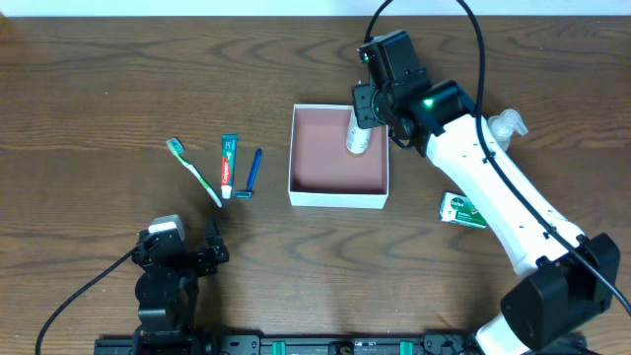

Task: Pack container
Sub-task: 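Carry the lotion tube into the box and release it upright, then move the right gripper to the blue pump bottle and grasp it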

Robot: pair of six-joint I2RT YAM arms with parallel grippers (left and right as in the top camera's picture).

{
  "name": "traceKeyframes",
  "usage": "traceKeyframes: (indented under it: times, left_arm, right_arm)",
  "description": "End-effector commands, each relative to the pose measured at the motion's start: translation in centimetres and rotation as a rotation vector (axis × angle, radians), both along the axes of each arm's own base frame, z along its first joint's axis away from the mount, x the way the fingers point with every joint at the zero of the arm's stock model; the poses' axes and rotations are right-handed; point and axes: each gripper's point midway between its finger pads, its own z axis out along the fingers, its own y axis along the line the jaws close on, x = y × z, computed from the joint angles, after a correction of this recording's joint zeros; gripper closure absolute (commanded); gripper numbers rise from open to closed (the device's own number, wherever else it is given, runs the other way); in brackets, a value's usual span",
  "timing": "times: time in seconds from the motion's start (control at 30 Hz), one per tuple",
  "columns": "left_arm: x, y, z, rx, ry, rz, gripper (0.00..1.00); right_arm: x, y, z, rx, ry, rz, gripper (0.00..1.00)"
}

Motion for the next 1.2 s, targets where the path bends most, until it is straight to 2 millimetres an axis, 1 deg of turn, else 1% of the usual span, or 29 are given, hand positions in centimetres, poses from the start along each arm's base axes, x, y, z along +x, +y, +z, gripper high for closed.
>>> traceKeyframes:
  times: [0.0,0.07,0.1,0.13,0.17,0.2,0.23,0.27,0.33,0.37,0.4,0.43,0.47,0.53,0.63,0.7,0.8,0.93,1.0,1.17]
  left_arm:
    - [-0.1,0.4,-0.9,0.018,0.019,0.015,0.02]
    - [-0.1,0.4,-0.9,0.018,0.019,0.015,0.02]
    - [-0.1,0.4,-0.9,0.018,0.019,0.015,0.02]
    - [-0.1,0.4,-0.9,0.018,0.019,0.015,0.02]
    - [-0.1,0.4,-0.9,0.018,0.019,0.015,0.02]
    - [-0.1,0.4,-0.9,0.018,0.019,0.015,0.02]
    - [-0.1,0.4,-0.9,0.018,0.019,0.015,0.02]
    - [-0.1,0.4,-0.9,0.018,0.019,0.015,0.02]
    - [-0.1,0.4,-0.9,0.018,0.019,0.015,0.02]
    - [-0.1,0.4,-0.9,0.018,0.019,0.015,0.02]
    - [-0.1,0.4,-0.9,0.018,0.019,0.015,0.02]
    - [-0.1,0.4,-0.9,0.018,0.019,0.015,0.02]
    - [-0.1,0.4,-0.9,0.018,0.019,0.015,0.02]
    - [-0.1,0.4,-0.9,0.018,0.019,0.015,0.02]
    - [-0.1,0.4,-0.9,0.018,0.019,0.015,0.02]
    - [-0.1,0.4,-0.9,0.018,0.019,0.015,0.02]
    - [-0.1,0.4,-0.9,0.018,0.019,0.015,0.02]
    - [-0.1,0.4,-0.9,0.018,0.019,0.015,0.02]
    - [-0.1,0.4,-0.9,0.018,0.019,0.015,0.02]
    - [-0.1,0.4,-0.9,0.018,0.019,0.015,0.02]
  right_arm:
    - [0.0,-1.6,5.0,0.023,-0.116,-0.045,0.47]
    - [-0.4,-2.7,7.0,0.03,-0.16,-0.069,0.43]
    - [-0.7,-3.4,8.1,0.034,-0.185,-0.085,0.39]
    - [-1.0,-4.3,9.2,0.037,-0.206,-0.104,0.37]
    - [-1.2,-5.2,10.1,0.039,-0.224,-0.123,0.36]
    - [-1.6,-6.8,11.2,0.038,-0.245,-0.157,0.33]
    - [-1.8,-7.7,11.6,0.035,-0.253,-0.178,0.32]
    - [-2.0,-9.4,12.2,0.028,-0.259,-0.214,0.31]
    - [-2.4,-12.0,12.4,0.017,-0.252,-0.272,0.28]
    - [-2.5,-13.7,12.3,0.007,-0.241,-0.31,0.26]
    - [-2.6,-15.8,11.8,-0.009,-0.216,-0.36,0.23]
    - [-2.8,-16.9,11.5,-0.017,-0.2,-0.386,0.23]
    - [-2.9,-18.6,10.6,-0.029,-0.165,-0.425,0.23]
    - [-3.2,-20.6,9.1,-0.035,-0.099,-0.47,0.23]
    - [-3.3,-22.6,6.2,-0.034,0.013,-0.516,0.23]
    - [-3.1,-23.4,4.5,-0.046,0.069,-0.534,0.23]
    - [-2.3,-24.5,2.0,-0.068,0.13,-0.561,0.2]
    - [-1.1,-26.2,-0.6,-0.1,0.175,-0.602,0.17]
    - [-0.8,-26.0,-2.2,-0.08,0.217,-0.592,0.17]
    - [-0.7,-26.2,-6.0,-0.1,0.321,-0.593,0.17]
